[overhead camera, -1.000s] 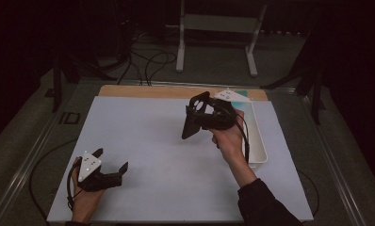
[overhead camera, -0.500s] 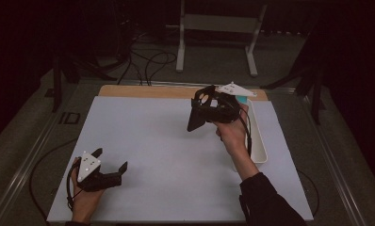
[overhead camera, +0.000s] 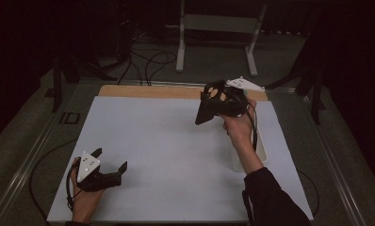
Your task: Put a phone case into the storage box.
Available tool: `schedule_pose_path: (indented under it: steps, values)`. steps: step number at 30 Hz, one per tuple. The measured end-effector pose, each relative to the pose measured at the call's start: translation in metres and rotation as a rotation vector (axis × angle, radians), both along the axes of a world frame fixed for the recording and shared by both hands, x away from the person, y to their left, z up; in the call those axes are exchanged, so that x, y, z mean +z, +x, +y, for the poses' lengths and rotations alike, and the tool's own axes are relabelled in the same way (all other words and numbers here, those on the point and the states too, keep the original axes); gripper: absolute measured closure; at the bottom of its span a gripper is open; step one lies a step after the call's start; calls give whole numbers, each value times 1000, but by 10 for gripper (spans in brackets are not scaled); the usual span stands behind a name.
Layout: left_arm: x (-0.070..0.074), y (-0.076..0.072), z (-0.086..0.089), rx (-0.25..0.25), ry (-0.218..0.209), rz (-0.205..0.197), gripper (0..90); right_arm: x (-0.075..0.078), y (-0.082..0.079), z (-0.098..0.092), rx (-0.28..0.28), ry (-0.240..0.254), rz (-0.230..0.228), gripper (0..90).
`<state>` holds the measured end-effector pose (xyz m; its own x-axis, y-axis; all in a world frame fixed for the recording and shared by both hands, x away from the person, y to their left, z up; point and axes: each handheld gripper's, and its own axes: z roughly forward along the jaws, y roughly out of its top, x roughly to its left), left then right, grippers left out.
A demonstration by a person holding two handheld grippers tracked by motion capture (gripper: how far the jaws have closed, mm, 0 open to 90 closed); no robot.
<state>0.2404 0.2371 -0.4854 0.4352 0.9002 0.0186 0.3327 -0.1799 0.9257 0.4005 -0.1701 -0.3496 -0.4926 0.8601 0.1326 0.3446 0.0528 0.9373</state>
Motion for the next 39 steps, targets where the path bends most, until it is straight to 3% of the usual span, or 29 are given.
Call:
schedule_pose_path:
  steps: [19,39]
  values:
    - [0,0,0,2,-1,4,1,7,17,-29,-105,-17,-5,142]
    - [0,1,1,6,-4,5,1,2,29,-63,-219,-52,15,142]
